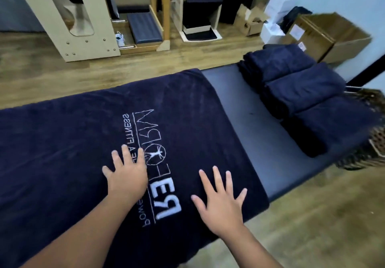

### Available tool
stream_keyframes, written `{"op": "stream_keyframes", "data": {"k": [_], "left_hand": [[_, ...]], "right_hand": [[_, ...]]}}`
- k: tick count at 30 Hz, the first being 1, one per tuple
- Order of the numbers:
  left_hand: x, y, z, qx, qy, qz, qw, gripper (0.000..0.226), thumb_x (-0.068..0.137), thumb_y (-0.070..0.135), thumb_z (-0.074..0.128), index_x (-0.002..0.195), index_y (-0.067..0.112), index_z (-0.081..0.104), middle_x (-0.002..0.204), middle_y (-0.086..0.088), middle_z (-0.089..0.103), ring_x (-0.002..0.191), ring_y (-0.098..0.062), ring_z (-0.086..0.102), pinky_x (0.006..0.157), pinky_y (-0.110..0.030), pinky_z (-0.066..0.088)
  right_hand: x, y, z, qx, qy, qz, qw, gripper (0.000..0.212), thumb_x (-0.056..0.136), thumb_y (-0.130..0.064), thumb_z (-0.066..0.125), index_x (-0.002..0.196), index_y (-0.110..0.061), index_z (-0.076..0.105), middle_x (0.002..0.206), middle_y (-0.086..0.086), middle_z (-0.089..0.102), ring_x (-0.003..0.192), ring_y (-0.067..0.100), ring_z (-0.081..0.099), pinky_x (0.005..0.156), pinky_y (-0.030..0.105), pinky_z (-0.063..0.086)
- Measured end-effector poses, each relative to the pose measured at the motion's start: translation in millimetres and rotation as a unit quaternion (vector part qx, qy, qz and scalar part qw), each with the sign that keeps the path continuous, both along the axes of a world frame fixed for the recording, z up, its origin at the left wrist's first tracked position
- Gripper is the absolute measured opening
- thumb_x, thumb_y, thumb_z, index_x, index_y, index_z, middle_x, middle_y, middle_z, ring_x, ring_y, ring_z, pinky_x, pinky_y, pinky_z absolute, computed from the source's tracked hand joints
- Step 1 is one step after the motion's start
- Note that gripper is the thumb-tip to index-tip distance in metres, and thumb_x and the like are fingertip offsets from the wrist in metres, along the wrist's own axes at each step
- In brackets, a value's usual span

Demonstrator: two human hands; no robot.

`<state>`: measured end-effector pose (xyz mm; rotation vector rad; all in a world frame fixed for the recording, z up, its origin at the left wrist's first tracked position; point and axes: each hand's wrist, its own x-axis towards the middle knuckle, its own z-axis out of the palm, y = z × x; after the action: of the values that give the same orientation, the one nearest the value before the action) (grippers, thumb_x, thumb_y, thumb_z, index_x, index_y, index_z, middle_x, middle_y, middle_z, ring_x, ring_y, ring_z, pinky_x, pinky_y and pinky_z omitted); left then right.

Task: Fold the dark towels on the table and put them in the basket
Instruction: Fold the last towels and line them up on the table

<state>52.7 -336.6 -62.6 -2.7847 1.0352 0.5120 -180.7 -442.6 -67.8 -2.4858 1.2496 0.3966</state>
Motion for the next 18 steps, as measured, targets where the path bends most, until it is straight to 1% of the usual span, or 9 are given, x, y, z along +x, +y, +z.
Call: {"op": "stream_keyframes", "data": {"k": [4,6,9,10,11,12,14,16,18], "left_hand": [[-56.1,64.1,-6.9,-0.028,0.010,-0.049,0.998,0.062,0.105,0.046,0.018,0.163,0.025,0.008,0.170,-0.009,-0.003,0.156,-0.034,-0.003,0.115,-0.069,0.021],[-73.2,91.8,-3.7,-0.053,0.009,-0.040,0.998,0.065,0.102,0.052,0.020,0.161,0.025,0.022,0.170,-0.006,0.009,0.156,-0.028,0.006,0.112,-0.072,0.024],[-92.9,124.0,-0.7,-0.051,0.012,-0.051,0.997,0.073,0.094,0.064,0.042,0.153,0.022,0.038,0.166,-0.008,0.020,0.155,-0.027,0.014,0.111,-0.069,0.027],[-99.2,131.7,1.1,-0.063,0.011,-0.068,0.996,0.073,0.086,0.069,0.051,0.140,0.020,0.051,0.157,-0.010,0.035,0.149,-0.029,0.029,0.106,-0.067,0.035],[-105.6,137.7,5.4,-0.064,0.014,-0.081,0.995,0.071,0.076,0.074,0.057,0.121,0.019,0.061,0.138,-0.007,0.050,0.133,-0.030,0.046,0.097,-0.063,0.044],[-110.7,142.9,6.1,-0.049,0.013,-0.098,0.994,0.069,0.067,0.078,0.060,0.103,0.020,0.063,0.116,-0.002,0.055,0.112,-0.027,0.055,0.086,-0.057,0.049],[-120.8,144.1,7.6,-0.020,-0.006,-0.115,0.993,0.064,0.056,0.079,0.071,0.082,0.022,0.058,0.089,0.005,0.049,0.084,-0.021,0.054,0.067,-0.044,0.044],[-134.2,132.8,11.4,-0.009,0.018,-0.119,0.993,0.052,0.066,0.065,0.080,0.082,0.022,0.057,0.086,0.006,0.051,0.080,-0.020,0.056,0.064,-0.037,0.038],[-147.3,119.6,14.1,0.002,0.022,-0.102,0.995,0.026,0.093,0.046,0.066,0.099,0.022,0.057,0.104,0.004,0.056,0.100,-0.019,0.059,0.076,-0.034,0.041]], "right_hand": [[-46.0,-2.4,5.7,-0.012,0.016,-0.144,0.989,0.071,0.094,-0.074,0.033,0.154,-0.054,0.002,0.166,0.010,-0.012,0.152,0.034,-0.013,0.114,0.066,0.018],[-58.4,-3.3,8.3,-0.025,0.010,-0.185,0.982,0.064,0.098,-0.066,0.037,0.155,-0.051,0.013,0.164,0.017,0.001,0.151,0.034,-0.001,0.110,0.058,0.030],[-64.7,-3.7,6.1,-0.090,0.009,-0.153,0.984,0.051,0.103,-0.046,0.040,0.153,-0.044,0.026,0.148,0.006,0.031,0.133,0.027,0.029,0.096,0.047,0.038],[-65.1,-5.1,5.6,-0.097,0.003,-0.147,0.984,0.050,0.104,-0.040,0.042,0.151,-0.043,0.028,0.140,0.002,0.038,0.126,0.025,0.034,0.091,0.044,0.038],[-65.3,-7.5,5.6,-0.096,-0.003,-0.144,0.985,0.050,0.103,-0.033,0.045,0.150,-0.041,0.030,0.134,-0.001,0.043,0.121,0.023,0.037,0.086,0.041,0.036],[-65.4,-11.0,5.6,-0.095,-0.005,-0.144,0.985,0.050,0.101,-0.028,0.048,0.148,-0.039,0.033,0.128,-0.003,0.048,0.117,0.022,0.040,0.083,0.040,0.035],[-66.1,-20.8,6.9,-0.099,0.003,-0.126,0.987,0.047,0.098,-0.022,0.052,0.141,-0.033,0.041,0.118,-0.003,0.056,0.112,0.022,0.048,0.081,0.038,0.035],[-67.9,-30.2,8.7,-0.101,0.010,-0.083,0.991,0.037,0.095,-0.019,0.055,0.131,-0.025,0.049,0.110,-0.001,0.061,0.106,0.024,0.055,0.081,0.038,0.039],[-68.9,-38.6,9.5,-0.089,0.004,-0.045,0.995,0.027,0.092,-0.014,0.057,0.118,-0.017,0.053,0.104,0.003,0.063,0.101,0.028,0.059,0.080,0.038,0.040]]}}
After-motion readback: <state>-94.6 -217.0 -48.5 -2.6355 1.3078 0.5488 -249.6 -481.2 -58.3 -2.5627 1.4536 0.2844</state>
